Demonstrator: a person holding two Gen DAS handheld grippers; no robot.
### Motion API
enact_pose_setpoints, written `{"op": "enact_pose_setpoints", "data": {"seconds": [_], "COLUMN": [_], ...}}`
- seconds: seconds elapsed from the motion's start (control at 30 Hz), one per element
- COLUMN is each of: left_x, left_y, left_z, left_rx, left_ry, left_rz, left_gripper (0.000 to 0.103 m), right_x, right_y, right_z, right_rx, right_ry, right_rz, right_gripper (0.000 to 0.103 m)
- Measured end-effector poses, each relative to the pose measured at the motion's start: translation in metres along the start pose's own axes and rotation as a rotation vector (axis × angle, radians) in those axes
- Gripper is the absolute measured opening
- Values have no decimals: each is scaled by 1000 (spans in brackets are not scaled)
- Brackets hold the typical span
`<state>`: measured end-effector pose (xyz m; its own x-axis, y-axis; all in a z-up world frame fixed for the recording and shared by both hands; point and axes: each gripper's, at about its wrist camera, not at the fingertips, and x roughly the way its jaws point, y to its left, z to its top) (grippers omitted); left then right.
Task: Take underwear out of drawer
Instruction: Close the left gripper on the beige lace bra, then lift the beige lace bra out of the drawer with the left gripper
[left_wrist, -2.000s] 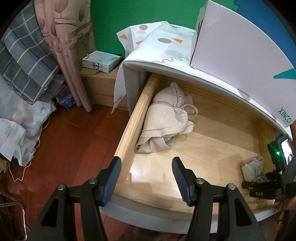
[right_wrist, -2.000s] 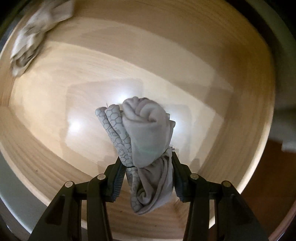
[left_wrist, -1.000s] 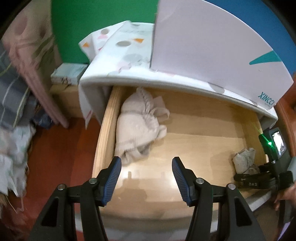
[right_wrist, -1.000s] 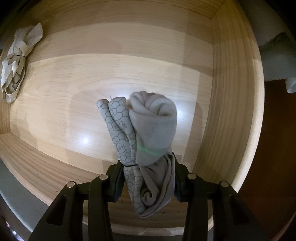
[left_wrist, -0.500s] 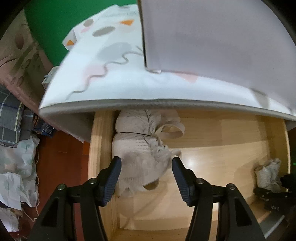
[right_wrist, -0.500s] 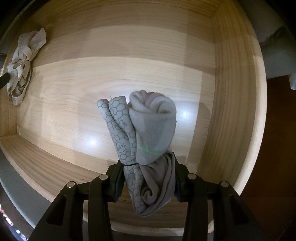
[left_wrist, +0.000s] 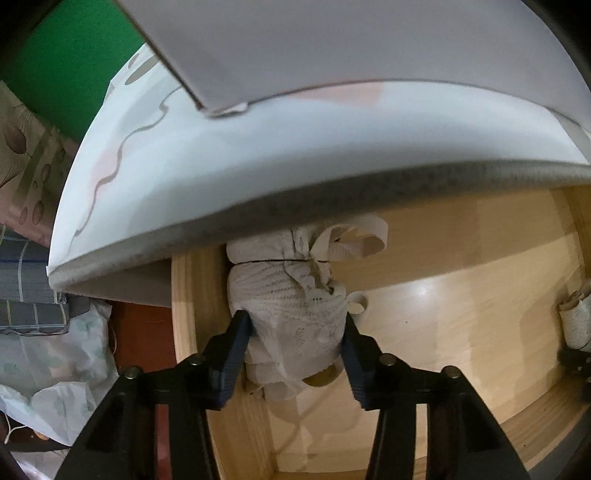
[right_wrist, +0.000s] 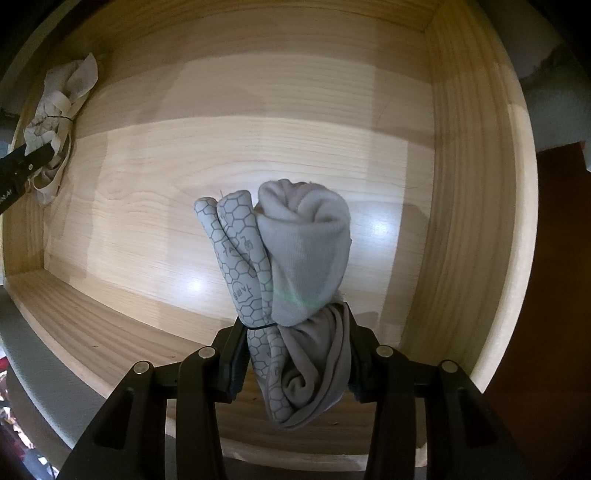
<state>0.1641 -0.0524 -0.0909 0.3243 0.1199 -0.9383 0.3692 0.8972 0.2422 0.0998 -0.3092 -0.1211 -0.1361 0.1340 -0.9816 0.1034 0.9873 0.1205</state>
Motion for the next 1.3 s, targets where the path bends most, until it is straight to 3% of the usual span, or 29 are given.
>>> {"op": "enact_pose_setpoints", "data": {"seconds": [0.27,0.6,0.93,1.3], "left_x": [-4,-15,-12,-16], "left_y": [6,1,14,34], "left_z": [-9,-54,-75,-65], "left_rx": [-36,-67,-189,-241], "left_ry": [64,155,252,214], "left_rz": [-48,-109,-194,-260], "left_gripper": [39,39,39,51], "right_x": [-4,-5,-5,-5], "right_y": [-4,-4,-3,-3], "right_z": [1,1,2,2], "right_rx": [7,5,4,4], "right_ry": [-1,-1,-2,-1], "right_rz": [10,10,10,10], "right_gripper": [40,40,40,40]}}
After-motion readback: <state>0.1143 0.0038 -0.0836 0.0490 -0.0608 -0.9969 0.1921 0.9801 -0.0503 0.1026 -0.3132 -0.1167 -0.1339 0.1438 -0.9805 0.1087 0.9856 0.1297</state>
